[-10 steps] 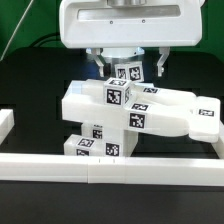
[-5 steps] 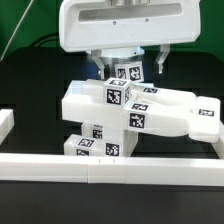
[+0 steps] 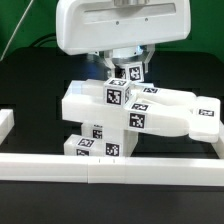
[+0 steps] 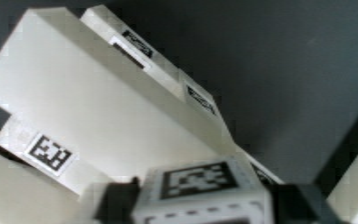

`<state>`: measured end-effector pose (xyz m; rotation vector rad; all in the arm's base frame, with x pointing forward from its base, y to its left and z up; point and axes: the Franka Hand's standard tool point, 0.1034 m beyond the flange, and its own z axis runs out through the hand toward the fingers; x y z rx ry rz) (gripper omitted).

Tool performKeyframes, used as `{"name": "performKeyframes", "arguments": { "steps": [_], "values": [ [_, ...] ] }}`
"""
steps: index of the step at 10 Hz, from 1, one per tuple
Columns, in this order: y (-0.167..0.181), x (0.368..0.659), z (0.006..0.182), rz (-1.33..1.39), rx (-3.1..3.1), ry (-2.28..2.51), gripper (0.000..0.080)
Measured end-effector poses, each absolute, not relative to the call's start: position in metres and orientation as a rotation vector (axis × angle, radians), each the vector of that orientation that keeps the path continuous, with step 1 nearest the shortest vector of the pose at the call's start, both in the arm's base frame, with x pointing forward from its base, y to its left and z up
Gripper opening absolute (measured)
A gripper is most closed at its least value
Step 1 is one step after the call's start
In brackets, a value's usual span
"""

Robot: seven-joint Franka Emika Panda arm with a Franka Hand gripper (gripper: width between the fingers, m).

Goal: Assemble chair

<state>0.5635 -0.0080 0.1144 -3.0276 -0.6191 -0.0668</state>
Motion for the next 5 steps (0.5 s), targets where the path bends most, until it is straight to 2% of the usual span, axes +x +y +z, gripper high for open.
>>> {"name": "performKeyframes", "arguments": {
  "steps": [5],
  "values": [
    [-0.0073,0.5635,0.1143,-0.065,-3.045,-0.512,0.0279]
  ]
}}
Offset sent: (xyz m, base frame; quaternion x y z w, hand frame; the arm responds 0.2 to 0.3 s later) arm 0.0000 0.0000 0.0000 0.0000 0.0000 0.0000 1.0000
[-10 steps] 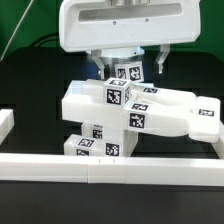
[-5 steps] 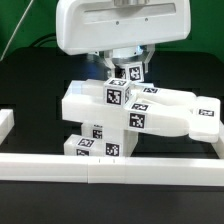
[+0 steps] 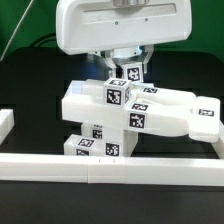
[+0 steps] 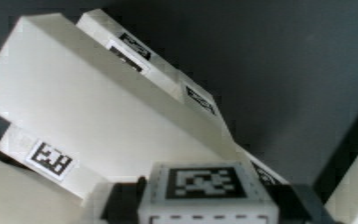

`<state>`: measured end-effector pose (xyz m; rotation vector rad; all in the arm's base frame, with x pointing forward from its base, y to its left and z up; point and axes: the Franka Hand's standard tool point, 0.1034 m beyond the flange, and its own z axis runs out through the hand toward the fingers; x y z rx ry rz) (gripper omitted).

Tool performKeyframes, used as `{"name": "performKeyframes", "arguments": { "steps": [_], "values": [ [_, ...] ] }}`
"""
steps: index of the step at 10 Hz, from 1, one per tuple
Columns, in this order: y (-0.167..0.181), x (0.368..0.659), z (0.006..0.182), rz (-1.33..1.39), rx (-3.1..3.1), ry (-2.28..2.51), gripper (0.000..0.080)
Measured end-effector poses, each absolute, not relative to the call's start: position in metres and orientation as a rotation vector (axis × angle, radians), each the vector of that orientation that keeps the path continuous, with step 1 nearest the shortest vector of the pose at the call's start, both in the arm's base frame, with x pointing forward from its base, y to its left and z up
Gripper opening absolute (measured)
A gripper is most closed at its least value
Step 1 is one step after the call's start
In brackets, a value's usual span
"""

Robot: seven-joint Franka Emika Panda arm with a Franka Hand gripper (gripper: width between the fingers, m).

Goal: Assemble chair

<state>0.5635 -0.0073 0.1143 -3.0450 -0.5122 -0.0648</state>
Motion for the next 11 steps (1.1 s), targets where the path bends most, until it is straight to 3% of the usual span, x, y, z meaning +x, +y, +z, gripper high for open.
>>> {"name": "performKeyframes", "arguments": {
  "steps": [11],
  "values": [
    [-0.0019,0.5649,0.1145,-0.050,-2.979,0.714,0.0281]
  ]
}}
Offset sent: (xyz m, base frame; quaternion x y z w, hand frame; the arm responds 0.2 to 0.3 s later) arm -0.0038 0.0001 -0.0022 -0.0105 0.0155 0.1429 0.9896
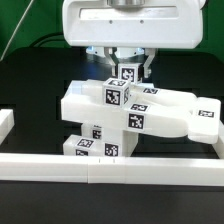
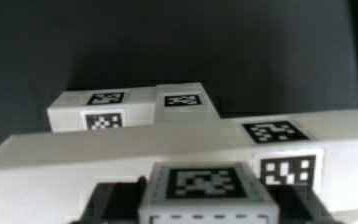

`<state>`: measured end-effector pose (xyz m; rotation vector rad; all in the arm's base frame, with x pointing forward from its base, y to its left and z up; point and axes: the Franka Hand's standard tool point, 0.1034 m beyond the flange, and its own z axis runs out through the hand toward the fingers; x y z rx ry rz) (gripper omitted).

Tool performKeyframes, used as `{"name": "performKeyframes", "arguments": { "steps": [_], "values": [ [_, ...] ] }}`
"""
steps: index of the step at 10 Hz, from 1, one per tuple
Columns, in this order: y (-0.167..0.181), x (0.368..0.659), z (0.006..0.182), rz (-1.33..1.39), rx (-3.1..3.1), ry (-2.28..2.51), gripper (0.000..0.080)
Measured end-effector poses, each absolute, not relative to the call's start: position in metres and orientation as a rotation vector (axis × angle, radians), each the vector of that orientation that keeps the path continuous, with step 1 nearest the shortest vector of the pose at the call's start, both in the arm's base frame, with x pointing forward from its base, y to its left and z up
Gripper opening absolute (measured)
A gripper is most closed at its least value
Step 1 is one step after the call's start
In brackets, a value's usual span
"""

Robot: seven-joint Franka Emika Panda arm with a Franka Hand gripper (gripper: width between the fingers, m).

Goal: Assemble chair

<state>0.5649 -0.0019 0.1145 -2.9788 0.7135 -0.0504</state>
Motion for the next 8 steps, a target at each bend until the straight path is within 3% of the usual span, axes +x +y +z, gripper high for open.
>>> {"name": "performKeyframes", "arguments": {
  "steps": [8],
  "values": [
    [0.0014,0.5671,0.1144,0.001,-2.545,1.561,0.0281]
  ]
}}
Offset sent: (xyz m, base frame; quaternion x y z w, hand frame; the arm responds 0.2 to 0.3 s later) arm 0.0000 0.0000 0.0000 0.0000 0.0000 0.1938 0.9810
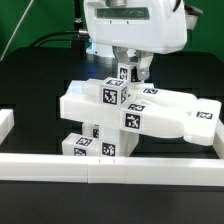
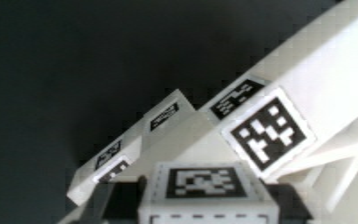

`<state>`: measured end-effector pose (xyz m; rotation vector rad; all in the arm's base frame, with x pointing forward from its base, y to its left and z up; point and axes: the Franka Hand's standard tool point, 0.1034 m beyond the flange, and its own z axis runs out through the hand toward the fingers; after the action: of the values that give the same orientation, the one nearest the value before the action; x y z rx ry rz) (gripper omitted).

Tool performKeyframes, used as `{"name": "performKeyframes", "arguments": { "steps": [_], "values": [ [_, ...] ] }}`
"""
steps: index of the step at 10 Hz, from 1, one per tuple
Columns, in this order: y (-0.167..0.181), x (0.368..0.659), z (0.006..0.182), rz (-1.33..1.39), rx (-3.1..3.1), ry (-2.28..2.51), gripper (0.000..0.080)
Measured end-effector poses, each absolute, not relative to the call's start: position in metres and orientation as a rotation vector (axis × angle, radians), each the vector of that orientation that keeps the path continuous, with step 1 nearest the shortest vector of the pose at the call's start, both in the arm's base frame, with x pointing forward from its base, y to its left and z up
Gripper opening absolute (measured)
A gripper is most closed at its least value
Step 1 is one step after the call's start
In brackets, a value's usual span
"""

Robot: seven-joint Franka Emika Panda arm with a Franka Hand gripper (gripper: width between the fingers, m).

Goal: Assemble chair

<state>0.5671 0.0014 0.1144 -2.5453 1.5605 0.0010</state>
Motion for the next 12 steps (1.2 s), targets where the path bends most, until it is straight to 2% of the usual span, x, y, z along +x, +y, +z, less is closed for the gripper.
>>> {"name": "performKeyframes", "arguments": {
  "steps": [3,4,6,7,8,12],
  "values": [
    [0.0019,0.5672,0.1144,0.005,-2.520,1.595,0.0281],
    [0.0019,0.5671,0.1141,0.003,-2.542,1.562,0.0327],
    [0.0011,0.5670,0.1125,-0.007,-2.614,1.446,0.0584],
    [0.0009,0.5668,0.1118,-0.015,-2.676,1.330,0.0584],
    [0.0009,0.5667,0.1118,-0.021,-2.707,1.267,0.0637],
    [-0.0017,0.5680,0.1124,-0.061,-2.935,0.717,0.0648]
  ]
}}
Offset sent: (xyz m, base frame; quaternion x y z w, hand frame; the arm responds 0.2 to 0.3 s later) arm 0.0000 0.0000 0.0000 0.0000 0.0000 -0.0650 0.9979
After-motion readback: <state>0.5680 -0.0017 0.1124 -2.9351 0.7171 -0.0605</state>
